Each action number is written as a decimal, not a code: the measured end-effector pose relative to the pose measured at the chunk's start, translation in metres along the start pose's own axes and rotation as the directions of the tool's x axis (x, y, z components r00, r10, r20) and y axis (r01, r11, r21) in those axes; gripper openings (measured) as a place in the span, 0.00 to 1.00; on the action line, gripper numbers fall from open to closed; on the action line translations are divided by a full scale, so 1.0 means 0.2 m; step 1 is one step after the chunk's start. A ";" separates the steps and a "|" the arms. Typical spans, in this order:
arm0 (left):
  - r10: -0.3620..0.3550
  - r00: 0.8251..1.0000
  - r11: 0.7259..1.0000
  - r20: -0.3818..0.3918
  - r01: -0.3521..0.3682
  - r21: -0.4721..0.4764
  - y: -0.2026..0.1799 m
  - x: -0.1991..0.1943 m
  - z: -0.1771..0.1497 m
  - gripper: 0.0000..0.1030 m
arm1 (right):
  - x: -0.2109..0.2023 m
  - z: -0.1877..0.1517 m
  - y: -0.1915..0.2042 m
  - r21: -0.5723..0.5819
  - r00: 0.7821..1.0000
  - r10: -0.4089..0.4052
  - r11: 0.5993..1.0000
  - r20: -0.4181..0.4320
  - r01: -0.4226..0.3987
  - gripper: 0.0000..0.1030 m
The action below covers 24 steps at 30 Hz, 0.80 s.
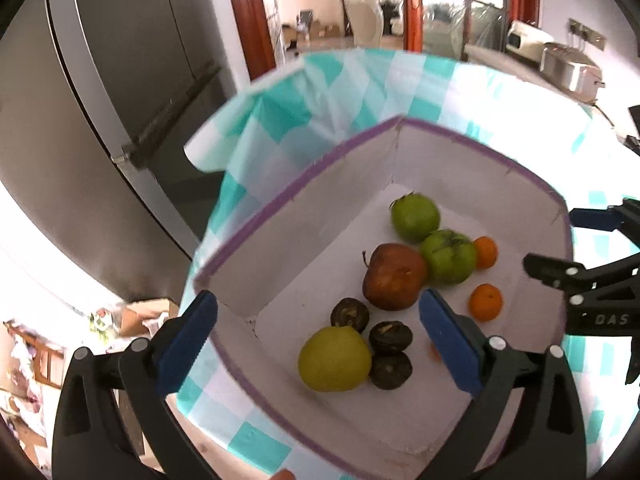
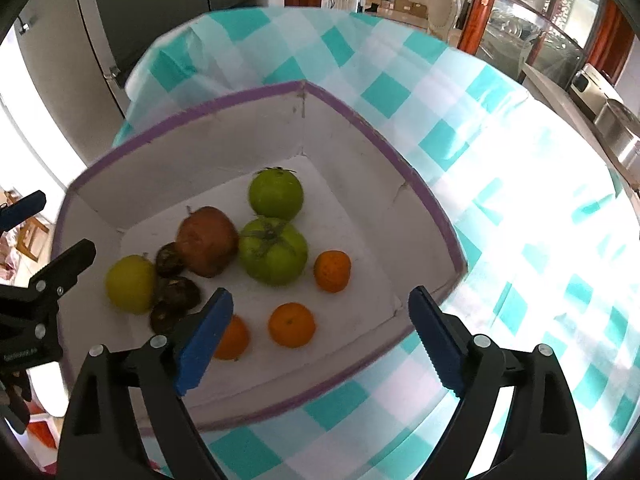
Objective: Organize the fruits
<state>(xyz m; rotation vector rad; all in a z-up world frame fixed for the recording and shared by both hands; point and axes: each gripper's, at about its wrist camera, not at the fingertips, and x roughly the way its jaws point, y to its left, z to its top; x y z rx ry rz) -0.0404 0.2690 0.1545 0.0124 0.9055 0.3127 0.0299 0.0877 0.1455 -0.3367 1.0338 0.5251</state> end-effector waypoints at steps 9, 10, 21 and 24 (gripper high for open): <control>-0.044 0.994 0.992 0.103 0.055 -0.112 0.07 -0.32 -0.03 0.98 | -0.21 -0.06 0.10 0.057 0.989 0.112 0.991 0.096 -0.118 0.84; -0.004 0.997 0.991 0.073 0.014 -0.136 0.07 -0.32 -0.03 0.98 | -0.21 -0.06 0.11 0.066 0.988 0.121 0.990 0.093 -0.127 0.84; 0.037 0.996 0.992 -0.081 -0.047 -0.117 0.01 -0.22 -0.12 0.96 | -0.21 -0.10 0.09 0.100 0.993 0.111 0.989 0.031 -0.113 0.84; -0.064 0.990 0.992 -0.123 0.050 -0.112 -0.05 -0.24 -0.13 0.97 | -0.25 -0.12 0.07 0.109 0.993 0.108 0.988 0.043 -0.113 0.84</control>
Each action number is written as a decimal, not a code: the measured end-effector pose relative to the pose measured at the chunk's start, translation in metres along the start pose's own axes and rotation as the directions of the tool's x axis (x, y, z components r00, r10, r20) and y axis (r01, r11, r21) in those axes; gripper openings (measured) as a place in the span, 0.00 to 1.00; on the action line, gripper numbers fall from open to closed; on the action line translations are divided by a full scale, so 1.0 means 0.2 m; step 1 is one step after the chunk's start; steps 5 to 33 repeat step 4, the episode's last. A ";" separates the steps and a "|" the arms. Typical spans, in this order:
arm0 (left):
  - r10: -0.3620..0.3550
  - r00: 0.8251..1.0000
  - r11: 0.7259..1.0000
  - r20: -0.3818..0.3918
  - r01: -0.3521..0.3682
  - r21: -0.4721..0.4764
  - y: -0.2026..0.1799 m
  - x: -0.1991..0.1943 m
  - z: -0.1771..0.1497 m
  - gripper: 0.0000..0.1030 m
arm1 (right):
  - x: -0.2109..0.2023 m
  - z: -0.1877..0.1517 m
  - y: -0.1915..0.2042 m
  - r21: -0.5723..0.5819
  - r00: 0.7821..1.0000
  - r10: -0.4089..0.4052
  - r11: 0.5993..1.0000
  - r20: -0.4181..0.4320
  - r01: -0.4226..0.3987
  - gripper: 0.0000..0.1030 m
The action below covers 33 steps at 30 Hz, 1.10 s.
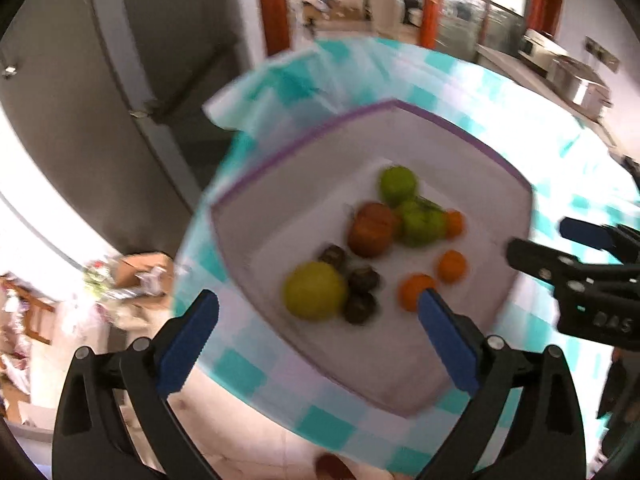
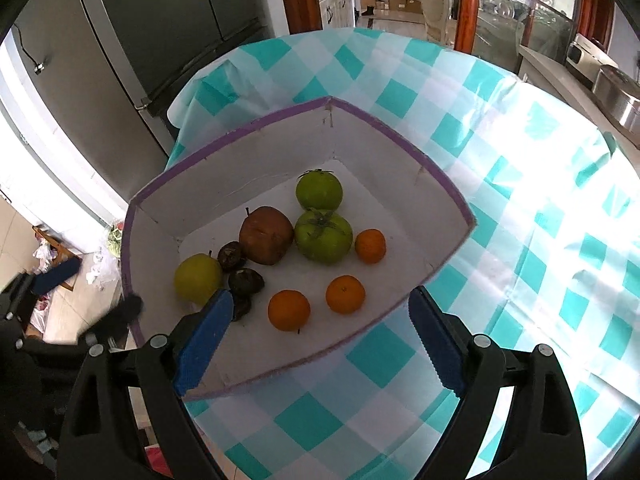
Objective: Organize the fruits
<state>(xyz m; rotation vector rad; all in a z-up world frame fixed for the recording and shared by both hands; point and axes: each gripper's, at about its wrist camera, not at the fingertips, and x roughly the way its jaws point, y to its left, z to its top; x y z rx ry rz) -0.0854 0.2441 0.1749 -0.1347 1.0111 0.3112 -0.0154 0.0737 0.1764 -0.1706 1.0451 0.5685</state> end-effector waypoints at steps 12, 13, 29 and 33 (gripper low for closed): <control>-0.010 1.000 1.000 0.007 0.010 0.015 -0.08 -0.06 -0.06 0.98 | -0.10 -0.11 -0.04 0.012 0.999 -0.019 1.000 0.038 0.018 0.84; -0.010 1.000 1.000 0.007 0.010 0.015 -0.08 -0.06 -0.06 0.98 | -0.10 -0.11 -0.04 0.012 0.999 -0.019 1.000 0.038 0.018 0.84; -0.010 1.000 1.000 0.007 0.010 0.015 -0.08 -0.06 -0.06 0.98 | -0.10 -0.11 -0.04 0.012 0.999 -0.019 1.000 0.038 0.018 0.84; -0.010 1.000 1.000 0.007 0.010 0.015 -0.08 -0.06 -0.06 0.98 | -0.10 -0.11 -0.04 0.012 0.999 -0.019 1.000 0.038 0.018 0.84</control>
